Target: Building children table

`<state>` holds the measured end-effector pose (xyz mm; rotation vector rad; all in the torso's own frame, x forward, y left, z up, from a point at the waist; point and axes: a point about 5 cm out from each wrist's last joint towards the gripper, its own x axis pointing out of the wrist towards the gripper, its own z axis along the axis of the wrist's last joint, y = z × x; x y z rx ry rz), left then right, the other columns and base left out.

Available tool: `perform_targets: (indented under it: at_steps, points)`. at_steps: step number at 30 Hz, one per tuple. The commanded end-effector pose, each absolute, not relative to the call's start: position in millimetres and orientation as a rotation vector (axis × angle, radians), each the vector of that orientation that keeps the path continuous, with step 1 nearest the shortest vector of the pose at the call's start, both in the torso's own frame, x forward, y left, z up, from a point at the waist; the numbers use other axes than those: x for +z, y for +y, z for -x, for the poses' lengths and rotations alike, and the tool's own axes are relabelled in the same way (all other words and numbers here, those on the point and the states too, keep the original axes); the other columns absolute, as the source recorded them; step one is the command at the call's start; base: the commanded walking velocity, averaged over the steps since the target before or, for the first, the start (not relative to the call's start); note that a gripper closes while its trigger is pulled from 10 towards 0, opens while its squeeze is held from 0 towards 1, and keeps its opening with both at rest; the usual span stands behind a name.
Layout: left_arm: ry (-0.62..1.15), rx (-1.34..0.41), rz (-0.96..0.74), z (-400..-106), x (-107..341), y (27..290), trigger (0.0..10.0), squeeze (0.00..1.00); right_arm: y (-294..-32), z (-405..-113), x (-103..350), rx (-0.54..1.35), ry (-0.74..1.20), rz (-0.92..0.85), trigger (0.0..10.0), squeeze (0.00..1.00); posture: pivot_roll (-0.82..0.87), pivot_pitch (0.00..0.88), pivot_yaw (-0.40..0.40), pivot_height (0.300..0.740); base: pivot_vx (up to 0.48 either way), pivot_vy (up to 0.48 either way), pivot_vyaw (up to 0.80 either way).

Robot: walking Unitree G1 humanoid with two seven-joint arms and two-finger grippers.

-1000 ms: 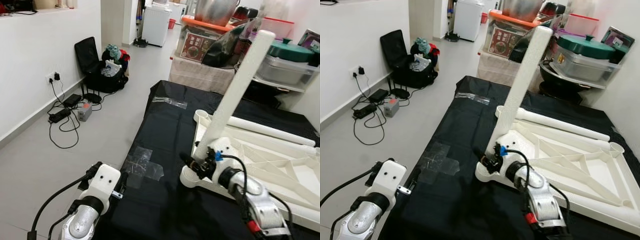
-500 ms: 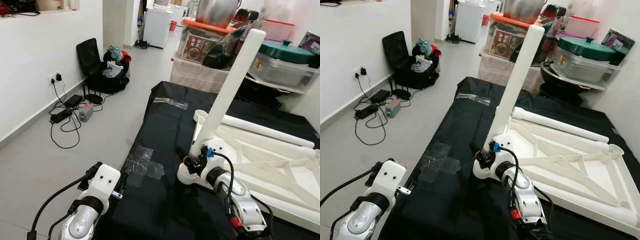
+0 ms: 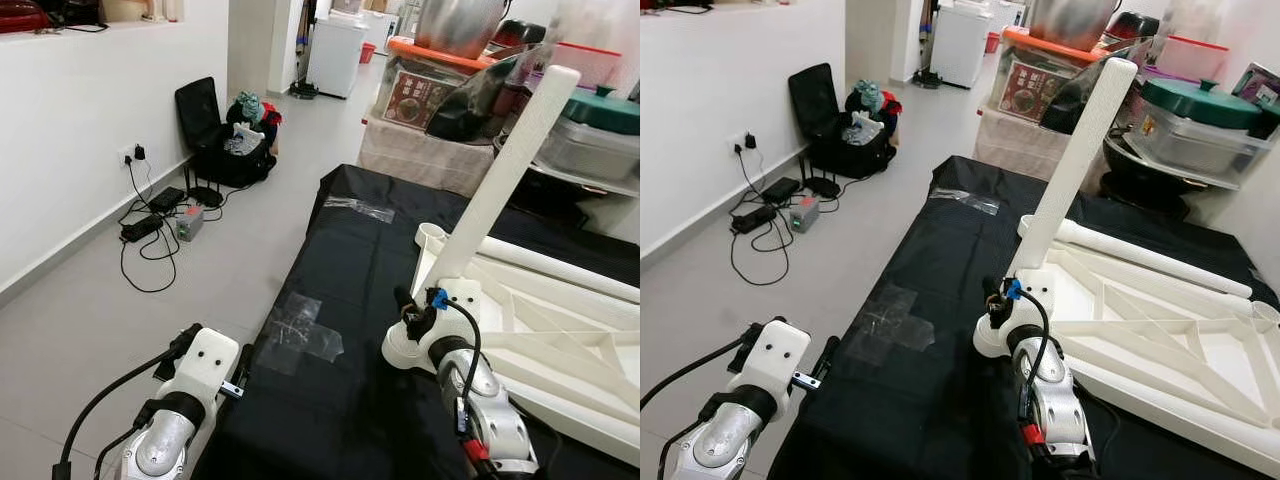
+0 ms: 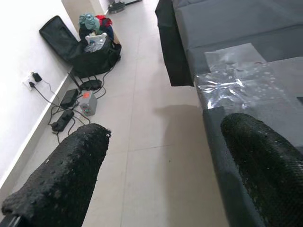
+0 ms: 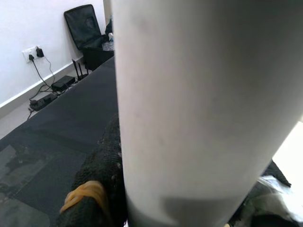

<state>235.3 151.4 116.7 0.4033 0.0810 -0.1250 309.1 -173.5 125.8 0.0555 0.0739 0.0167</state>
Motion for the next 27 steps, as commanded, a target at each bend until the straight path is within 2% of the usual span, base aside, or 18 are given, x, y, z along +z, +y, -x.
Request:
perform_targets:
  at_steps: [1, 7, 9, 10, 11, 12, 14, 15, 16, 19, 20, 23, 24, 25, 27]
  points:
    - [0.083, -0.138, -0.405, -234.0, 115.9, 148.8, 10.0, 0.0, -179.4, -309.2, 136.9, 0.012, 0.015, -0.051, 0.0, 0.0, 0.12, 0.0, -0.188, 0.74, 0.0, 0.0, 0.0]
    - [0.083, -0.132, -0.406, -234.4, 115.6, 149.6, 10.0, 0.0, -182.8, -308.3, 136.3, -0.048, 0.041, -0.039, 0.0, 0.0, 0.12, 0.0, -0.193, 0.74, 0.0, 0.0, 0.0]
    - [0.085, -0.132, -0.406, -234.0, 115.1, 150.1, 10.0, 0.0, -199.2, -304.2, 133.8, -0.241, 0.091, 0.01, 0.0, 0.0, 0.12, 0.0, -0.189, 0.74, 0.0, 0.0, 0.0]
    - [0.085, -0.132, -0.406, -234.0, 115.1, 150.1, 10.0, 0.0, -199.2, -304.2, 133.8, -0.241, 0.091, 0.01, 0.0, 0.0, 0.12, 0.0, -0.189, 0.74, 0.0, 0.0, 0.0]
    - [0.086, -0.132, -0.406, -233.6, 114.8, 150.1, 10.0, 0.0, -209.4, -299.8, 132.4, -0.356, 0.119, 0.017, 0.0, 0.0, 0.12, 0.0, -0.191, 0.74, 0.0, 0.0, 0.0]
    - [0.086, -0.132, -0.406, -233.6, 114.8, 150.1, 10.0, 0.0, -209.4, -299.8, 132.4, -0.356, 0.119, 0.017, 0.0, 0.0, 0.12, 0.0, -0.191, 0.74, 0.0, 0.0, 0.0]
    - [0.087, -0.133, -0.407, -233.1, 114.4, 150.2, 10.0, 0.0, -235.0, -283.7, 129.6, -0.632, 0.179, 0.05, 0.0, 0.0, 0.12, 0.0, -0.191, 0.74, 0.0, 0.0, 0.0]
    - [0.087, -0.133, -0.407, -233.1, 114.4, 150.2, 10.0, 0.0, -235.0, -283.7, 129.6, -0.632, 0.179, 0.05, 0.0, 0.0, 0.12, 0.0, -0.191, 0.74, 0.0, 0.0, 0.0]
    - [0.088, -0.132, -0.408, -233.0, 114.4, 150.6, 10.0, 0.0, -245.4, -272.7, 129.7, -0.753, 0.196, 0.049, 0.0, 0.0, 0.11, 0.0, -0.193, 0.74, 0.0, 0.0, 0.0]
    - [0.088, -0.132, -0.408, -233.0, 114.4, 150.6, 10.0, 0.0, -245.4, -272.7, 129.7, -0.753, 0.196, 0.049, 0.0, 0.0, 0.11, 0.0, -0.193, 0.74, 0.0, 0.0, 0.0]
    - [0.088, -0.131, -0.408, -232.9, 114.5, 151.1, 10.0, 0.0, -251.2, -263.4, 130.9, -0.833, 0.203, 0.048, 0.0, 0.0, 0.11, 0.0, -0.19, 0.74, 0.0, 0.0, 0.0]
    - [0.089, -0.132, -0.409, -232.9, 114.4, 151.4, 10.0, 0.0, -250.7, -258.5, 131.8, -0.865, 0.214, 0.028, 0.0, 0.0, 0.1, 0.0, -0.184, 0.74, 0.0, 0.0, 0.0]
    - [0.09, -0.135, -0.41, -233.0, 114.3, 151.2, 10.0, 0.0, -247.1, -258.0, 130.9, -0.871, 0.239, 0.003, 2.1, 0.0, 0.11, 0.0, -0.185, 0.74, 0.0, 0.0, 0.0]
    - [0.09, -0.136, -0.41, -233.3, 114.3, 151.1, 10.0, 0.0, -242.0, -261.2, 129.1, -0.845, 0.271, -0.015, 10.0, 0.0, 0.11, 0.0, -0.186, 0.74, 0.0, 0.0, 0.0]
    - [0.09, -0.136, -0.41, -233.3, 114.3, 151.1, 10.0, 0.0, -242.0, -261.2, 129.1, -0.845, 0.271, -0.015, 10.0, 0.0, 0.11, 0.0, -0.186, 0.74, 0.0, 0.0, 0.0]
